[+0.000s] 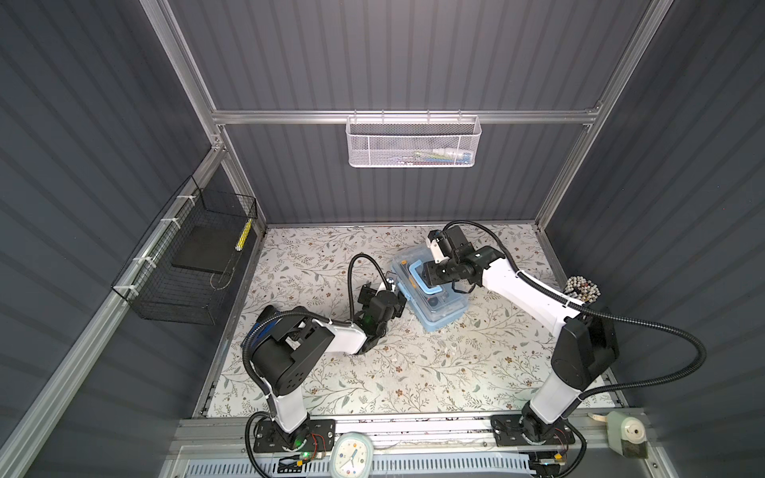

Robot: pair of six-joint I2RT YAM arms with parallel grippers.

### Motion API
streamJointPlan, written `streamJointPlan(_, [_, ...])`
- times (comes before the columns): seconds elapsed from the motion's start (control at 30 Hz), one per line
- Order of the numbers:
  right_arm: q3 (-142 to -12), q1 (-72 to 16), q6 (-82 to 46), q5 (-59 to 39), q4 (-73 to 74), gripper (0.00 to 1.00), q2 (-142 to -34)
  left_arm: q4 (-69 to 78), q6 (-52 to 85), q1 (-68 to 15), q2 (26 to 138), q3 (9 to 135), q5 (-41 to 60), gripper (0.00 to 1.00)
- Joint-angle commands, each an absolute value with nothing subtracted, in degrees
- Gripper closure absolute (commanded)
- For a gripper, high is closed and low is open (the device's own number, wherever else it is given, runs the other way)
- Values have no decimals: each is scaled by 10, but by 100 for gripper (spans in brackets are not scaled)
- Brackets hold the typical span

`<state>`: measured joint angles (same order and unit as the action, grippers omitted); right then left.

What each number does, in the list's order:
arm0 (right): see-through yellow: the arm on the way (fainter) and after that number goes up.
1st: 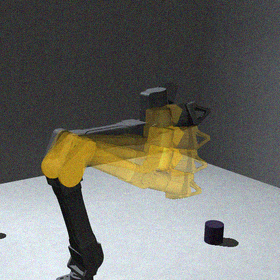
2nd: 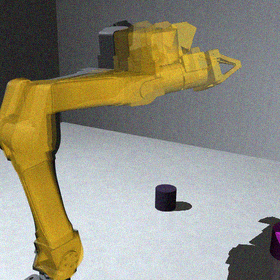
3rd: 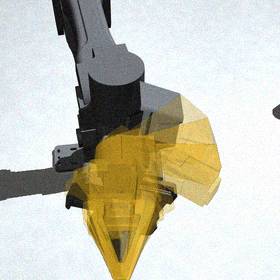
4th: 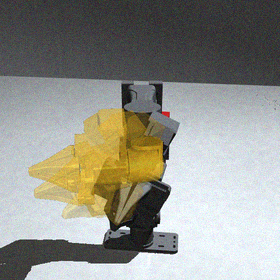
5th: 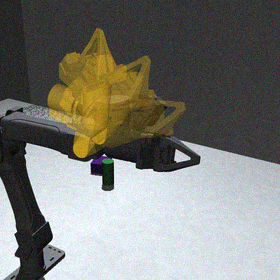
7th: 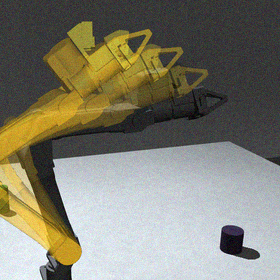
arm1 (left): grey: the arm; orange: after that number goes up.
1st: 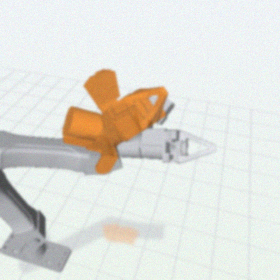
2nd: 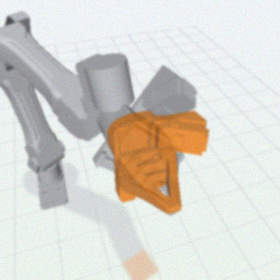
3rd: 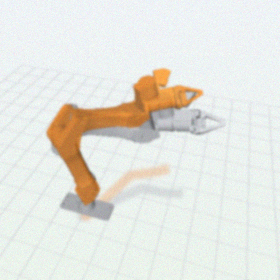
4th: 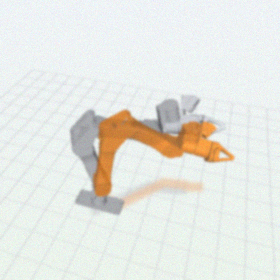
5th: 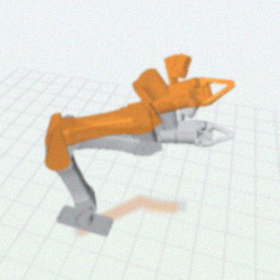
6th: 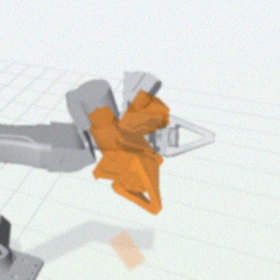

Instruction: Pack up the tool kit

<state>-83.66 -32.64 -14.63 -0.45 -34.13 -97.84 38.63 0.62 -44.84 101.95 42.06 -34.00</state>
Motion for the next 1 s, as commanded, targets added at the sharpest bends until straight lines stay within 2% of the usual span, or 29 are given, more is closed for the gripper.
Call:
streamJointPlan(0.0, [-842, -330, -157, -17, -340, 50, -975, 393, 14, -441, 1006, 430, -328, 0])
streamJointPlan(0.37, [-829, -330, -169, -19, -329, 48, -967, 405, 25, -430, 1007, 436, -260, 1])
streamJointPlan(0.97, [-821, -342, -166, -26, -331, 50, -954, 397, 41, -417, 996, 432, -240, 1])
